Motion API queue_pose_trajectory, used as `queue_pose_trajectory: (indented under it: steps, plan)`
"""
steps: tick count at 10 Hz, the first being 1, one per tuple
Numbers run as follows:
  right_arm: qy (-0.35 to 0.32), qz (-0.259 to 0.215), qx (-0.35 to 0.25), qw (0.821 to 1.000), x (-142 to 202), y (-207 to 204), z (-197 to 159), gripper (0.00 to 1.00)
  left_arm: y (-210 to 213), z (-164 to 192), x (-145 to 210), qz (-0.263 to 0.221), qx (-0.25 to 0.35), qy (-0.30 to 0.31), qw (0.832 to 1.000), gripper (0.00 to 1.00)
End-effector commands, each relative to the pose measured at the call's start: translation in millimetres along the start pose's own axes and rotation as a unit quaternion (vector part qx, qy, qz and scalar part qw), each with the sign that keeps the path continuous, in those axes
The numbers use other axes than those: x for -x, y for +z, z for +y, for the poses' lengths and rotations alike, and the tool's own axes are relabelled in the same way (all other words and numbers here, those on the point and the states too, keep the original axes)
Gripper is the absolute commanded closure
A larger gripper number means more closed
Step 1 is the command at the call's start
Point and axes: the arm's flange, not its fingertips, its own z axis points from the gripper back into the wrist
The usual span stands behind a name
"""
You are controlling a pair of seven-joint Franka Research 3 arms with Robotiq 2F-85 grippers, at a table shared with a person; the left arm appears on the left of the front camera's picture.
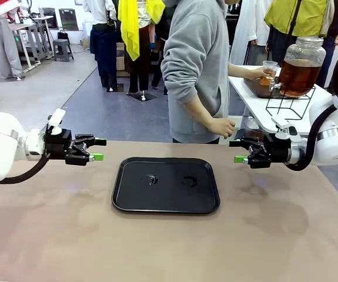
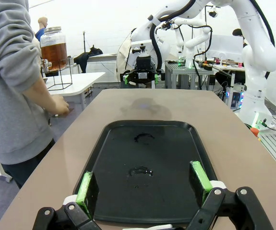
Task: Pour the drink into the iced cup.
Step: Open the gripper to release the iced cup you were holding.
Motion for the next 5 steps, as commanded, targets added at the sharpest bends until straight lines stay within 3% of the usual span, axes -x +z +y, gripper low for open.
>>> queue_pose_trajectory:
  steps: [1,5]
  plan:
    - [-0.003,0.001,-0.001,1.0,-3.1,-1.0,-0.2,0.0,-0.7,0.2,-2.0,0.0,0.0,0.001,1.0,0.0]
    - [-0.003,0.001,-0.001,1.0,-3.1,-1.0,-0.2,0.0,-0.7,0.2,-2.0,0.0,0.0,0.001,1.0,0.0]
